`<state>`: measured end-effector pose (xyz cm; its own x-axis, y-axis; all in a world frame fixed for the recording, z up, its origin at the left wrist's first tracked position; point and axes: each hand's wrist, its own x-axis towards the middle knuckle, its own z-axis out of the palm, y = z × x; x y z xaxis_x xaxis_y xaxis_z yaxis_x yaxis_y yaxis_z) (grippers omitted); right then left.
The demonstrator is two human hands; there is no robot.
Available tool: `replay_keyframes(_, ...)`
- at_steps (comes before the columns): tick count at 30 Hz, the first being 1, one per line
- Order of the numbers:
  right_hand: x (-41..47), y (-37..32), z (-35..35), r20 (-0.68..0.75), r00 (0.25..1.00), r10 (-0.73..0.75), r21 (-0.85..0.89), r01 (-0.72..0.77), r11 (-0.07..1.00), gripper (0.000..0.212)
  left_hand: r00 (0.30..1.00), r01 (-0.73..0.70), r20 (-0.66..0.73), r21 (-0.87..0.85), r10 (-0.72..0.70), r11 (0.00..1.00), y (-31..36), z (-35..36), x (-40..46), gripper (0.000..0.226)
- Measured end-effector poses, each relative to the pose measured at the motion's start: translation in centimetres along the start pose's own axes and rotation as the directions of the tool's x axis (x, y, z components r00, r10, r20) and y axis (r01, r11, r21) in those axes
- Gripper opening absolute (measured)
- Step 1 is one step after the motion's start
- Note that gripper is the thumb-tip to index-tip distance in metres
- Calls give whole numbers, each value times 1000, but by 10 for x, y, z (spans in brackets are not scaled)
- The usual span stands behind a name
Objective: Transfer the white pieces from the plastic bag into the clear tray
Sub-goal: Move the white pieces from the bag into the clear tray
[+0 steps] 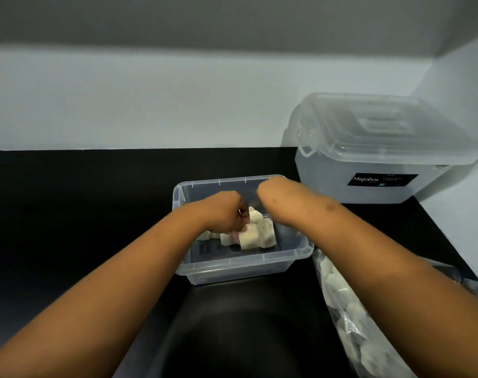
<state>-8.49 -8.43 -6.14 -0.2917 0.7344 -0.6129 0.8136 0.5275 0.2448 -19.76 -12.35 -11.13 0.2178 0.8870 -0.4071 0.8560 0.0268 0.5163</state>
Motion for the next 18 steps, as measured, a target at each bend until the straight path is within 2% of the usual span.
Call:
replay_keyframes(1,-10,7,1,-17,1000,-8,33,9,999,26,999,5,49,-42,-3,999,3,2,3,10)
replay_keyframes(3,-34,26,9,-149,987,-56,58,65,996,17,991,46,127,-123,-30,991,8,8,11,11)
replay_keyframes(5,-59,42,24,-361,931,-56,156,120,980,12,990,77,123,-99,-64,992,11,13,18,8)
replay_keyframes(6,-70,48,30,-386,921,-52,186,133,973,12,992,83,99,-61,-77,995,12,15,22,7)
replay_keyframes(10,-91,66,41,-304,950,-71,187,133,973,19,993,112,-56,154,-104,982,12,20,29,9)
replay_keyframes(18,-115,108,74,-379,925,-12,292,131,947,27,967,220,-179,234,-181,947,20,14,22,11)
